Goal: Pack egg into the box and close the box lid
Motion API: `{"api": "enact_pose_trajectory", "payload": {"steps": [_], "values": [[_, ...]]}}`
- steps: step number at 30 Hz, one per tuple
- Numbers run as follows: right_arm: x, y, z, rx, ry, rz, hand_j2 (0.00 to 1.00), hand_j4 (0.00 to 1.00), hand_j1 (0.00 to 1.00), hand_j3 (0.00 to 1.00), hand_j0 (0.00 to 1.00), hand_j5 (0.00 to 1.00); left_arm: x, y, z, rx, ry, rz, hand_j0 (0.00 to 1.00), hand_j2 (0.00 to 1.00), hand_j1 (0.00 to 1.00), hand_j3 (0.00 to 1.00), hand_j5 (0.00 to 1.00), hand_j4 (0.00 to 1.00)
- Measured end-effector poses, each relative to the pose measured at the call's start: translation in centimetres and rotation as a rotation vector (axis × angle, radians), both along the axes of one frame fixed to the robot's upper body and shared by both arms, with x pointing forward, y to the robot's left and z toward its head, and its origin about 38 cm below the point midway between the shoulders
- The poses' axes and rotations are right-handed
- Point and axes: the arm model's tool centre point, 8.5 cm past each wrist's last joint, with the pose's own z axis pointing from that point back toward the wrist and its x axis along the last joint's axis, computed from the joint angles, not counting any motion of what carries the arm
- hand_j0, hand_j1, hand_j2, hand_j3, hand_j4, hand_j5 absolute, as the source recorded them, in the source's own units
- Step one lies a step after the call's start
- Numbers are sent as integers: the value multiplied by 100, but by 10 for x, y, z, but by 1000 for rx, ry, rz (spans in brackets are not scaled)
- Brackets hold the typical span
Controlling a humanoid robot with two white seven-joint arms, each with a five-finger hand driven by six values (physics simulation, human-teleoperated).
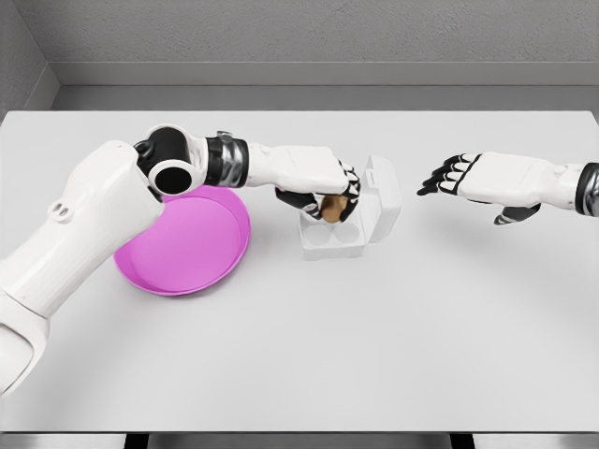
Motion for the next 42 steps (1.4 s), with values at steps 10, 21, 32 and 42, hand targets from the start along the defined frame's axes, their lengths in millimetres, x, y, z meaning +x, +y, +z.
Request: {"api": "enact_pose_trajectory", "payload": {"steps": [10,21,32,42], "values": [[0,0,0,-1,0,0,100,100,100,100,100,100,2,6,-1,-12,17,12,39,39,39,39,39,39],[0,0,1,-1,-2,0,100,100,100,100,100,100,24,2,-13,-53,74,91,39,39,39,39,39,39],[0,0,1,-1,-2,0,100,100,100,100,100,100,22,-10,-16,-67,88,82,40,40,40,40,40,40],[1,0,3,-1,-7,0,100,100,100,100,100,100,21,-14,-17,-68,92,75,48,48,48,48,48,48]]}}
